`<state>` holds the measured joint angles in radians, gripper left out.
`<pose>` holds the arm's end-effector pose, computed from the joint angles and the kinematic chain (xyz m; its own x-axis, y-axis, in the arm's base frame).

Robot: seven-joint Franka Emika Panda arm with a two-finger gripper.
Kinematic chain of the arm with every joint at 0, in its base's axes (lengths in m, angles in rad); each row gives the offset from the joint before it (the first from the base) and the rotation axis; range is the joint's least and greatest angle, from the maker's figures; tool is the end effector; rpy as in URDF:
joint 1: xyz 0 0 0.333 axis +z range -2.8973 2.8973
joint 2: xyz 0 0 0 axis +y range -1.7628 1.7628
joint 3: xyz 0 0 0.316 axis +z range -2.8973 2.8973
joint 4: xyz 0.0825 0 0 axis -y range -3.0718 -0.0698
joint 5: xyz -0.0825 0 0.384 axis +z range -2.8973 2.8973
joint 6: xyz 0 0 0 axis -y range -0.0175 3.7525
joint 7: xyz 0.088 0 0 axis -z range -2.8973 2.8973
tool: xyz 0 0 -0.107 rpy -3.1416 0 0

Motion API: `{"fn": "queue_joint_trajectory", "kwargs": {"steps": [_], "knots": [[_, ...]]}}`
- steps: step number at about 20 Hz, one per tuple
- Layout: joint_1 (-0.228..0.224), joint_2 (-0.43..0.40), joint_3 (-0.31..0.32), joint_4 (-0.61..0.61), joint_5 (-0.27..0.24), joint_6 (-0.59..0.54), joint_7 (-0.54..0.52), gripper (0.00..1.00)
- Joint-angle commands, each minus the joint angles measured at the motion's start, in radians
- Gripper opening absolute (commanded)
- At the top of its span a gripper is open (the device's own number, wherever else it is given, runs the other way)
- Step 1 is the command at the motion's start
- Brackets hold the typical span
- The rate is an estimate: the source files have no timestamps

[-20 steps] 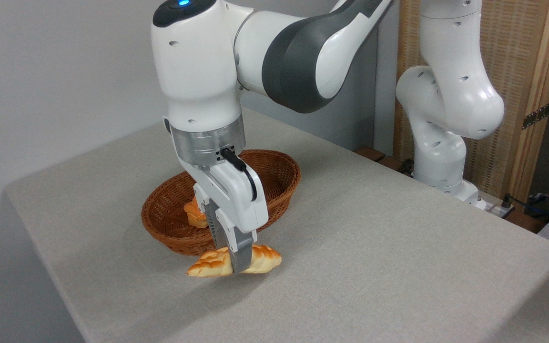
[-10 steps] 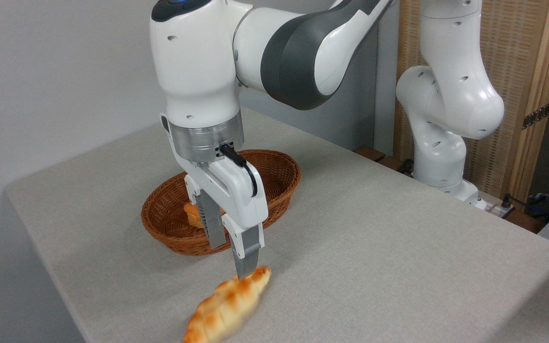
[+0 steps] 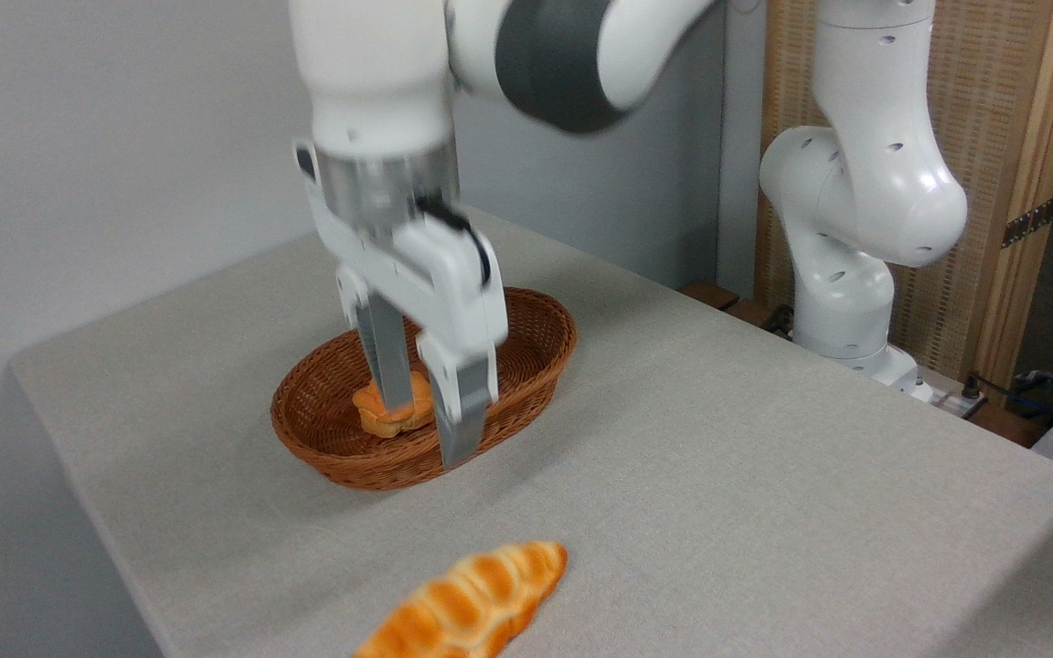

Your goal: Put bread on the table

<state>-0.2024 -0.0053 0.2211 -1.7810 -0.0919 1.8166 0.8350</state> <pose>0.5660 0.0033 0.5490 0.6977 -0.7102 0.0941 -0.7151 -0.6984 0.0316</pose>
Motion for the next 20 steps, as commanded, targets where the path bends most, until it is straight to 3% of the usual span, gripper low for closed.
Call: {"fn": "queue_joint_trajectory", "kwargs": {"steps": [1,5,7,20], "knots": [[0.049,-0.021,-0.113,0.116,0.043,-0.173,-0.144,1.00],[0.052,-0.013,-0.219,0.141,0.109,-0.218,-0.270,1.00],[0.054,-0.007,-0.230,0.143,0.144,-0.215,-0.275,1.00],[0.055,-0.010,-0.220,0.143,0.138,-0.206,-0.274,1.00]]}}
